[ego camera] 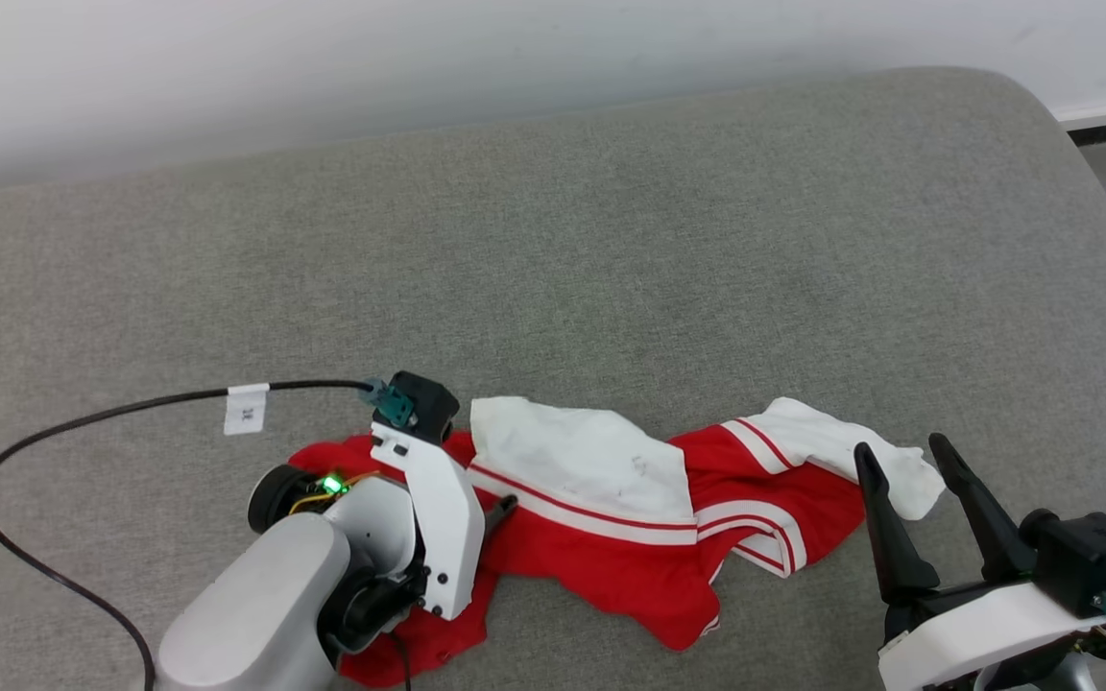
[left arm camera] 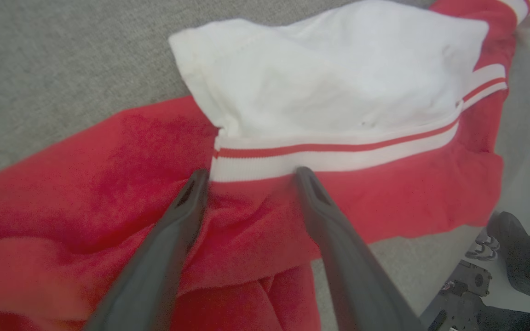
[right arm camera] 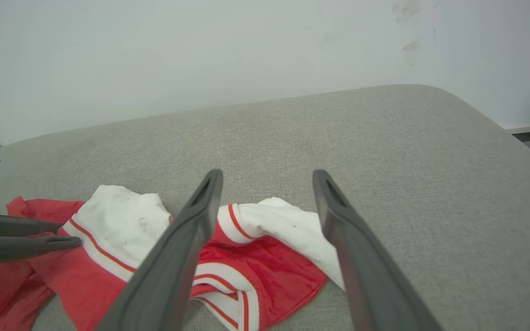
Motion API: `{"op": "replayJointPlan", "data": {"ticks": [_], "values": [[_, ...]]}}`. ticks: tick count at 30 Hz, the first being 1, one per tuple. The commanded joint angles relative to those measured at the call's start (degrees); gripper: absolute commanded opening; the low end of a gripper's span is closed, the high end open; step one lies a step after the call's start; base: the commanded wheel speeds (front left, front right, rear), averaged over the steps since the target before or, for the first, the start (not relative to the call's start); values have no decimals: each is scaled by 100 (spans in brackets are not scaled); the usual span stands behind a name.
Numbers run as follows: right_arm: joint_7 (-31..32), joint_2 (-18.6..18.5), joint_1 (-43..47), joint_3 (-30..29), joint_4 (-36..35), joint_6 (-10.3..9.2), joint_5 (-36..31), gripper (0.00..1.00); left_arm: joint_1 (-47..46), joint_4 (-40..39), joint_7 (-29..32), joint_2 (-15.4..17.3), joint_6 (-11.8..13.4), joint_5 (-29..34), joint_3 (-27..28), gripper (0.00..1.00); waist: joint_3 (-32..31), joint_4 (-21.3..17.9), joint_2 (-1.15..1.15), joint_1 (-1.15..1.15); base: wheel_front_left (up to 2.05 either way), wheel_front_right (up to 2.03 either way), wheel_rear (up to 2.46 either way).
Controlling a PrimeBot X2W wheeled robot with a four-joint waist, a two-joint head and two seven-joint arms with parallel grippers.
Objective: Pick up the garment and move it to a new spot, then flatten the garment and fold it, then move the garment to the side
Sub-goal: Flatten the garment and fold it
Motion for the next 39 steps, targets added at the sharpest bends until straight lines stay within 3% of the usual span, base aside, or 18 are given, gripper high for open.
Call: {"op": "replayJointPlan", "data": {"ticks": [1, 5, 10, 17, 21, 23, 26, 27, 28, 29, 39], "values": [[-53, 26, -71, -14, 54, -2, 51, 100, -103, -86, -28, 16, -39, -12, 11, 0, 36, -16, 0, 0, 0, 0, 0], [-116, 29, -126, -67, 158, -2, 95, 100, -166, -267, -240, 61, 40, 82, 87, 0, 46, 53, 0, 0, 0, 0, 0], [-84, 29, -163, -116, 239, -2, 119, 100, -145, -579, -1048, 106, 349, 330, 403, 0, -1, 241, 0, 0, 0, 0, 0], [20, 27, -78, -216, 265, -2, 156, 100, 515, -1007, -2248, 254, 1140, 298, 1247, 0, -84, 525, 0, 0, 0, 0, 0], [61, 27, -30, -289, 245, -2, 175, 100, 1321, -1053, -2540, 271, 1527, 14, 1641, 0, -87, 637, 0, 0, 0, 0, 0], [86, 27, -22, -325, 233, -2, 196, 100, 1705, -1001, -2567, 241, 1619, -137, 1722, 0, -77, 685, 0, 0, 0, 0, 0], [110, 27, -24, -368, 213, -2, 187, 100, 2160, -854, -2482, 146, 1563, -352, 1653, 0, -74, 736, 0, 0, 0, 0, 0], [120, 28, -32, -377, 208, -2, 181, 100, 2242, -822, -2455, 96, 1528, -403, 1602, 26, -78, 752, 0, 0, 0, 0, 0], [112, 28, -49, -370, 185, -2, 147, 100, 2308, -783, -2430, 61, 1505, -418, 1540, 79, -85, 765, 0, 0, 0, 0, 0], [99, 28, -63, -376, 159, -2, 116, 100, 2341, -764, -2473, 44, 1483, -384, 1505, 100, -97, 778, 0, 0, 0, 0, 0], [229, 28, 29, -384, -8, -2, 54, 100, 2097, -1104, -3345, 245, 1763, 381, 1504, 100, -413, 771, 0, 0, 0, 0, 0]]}}
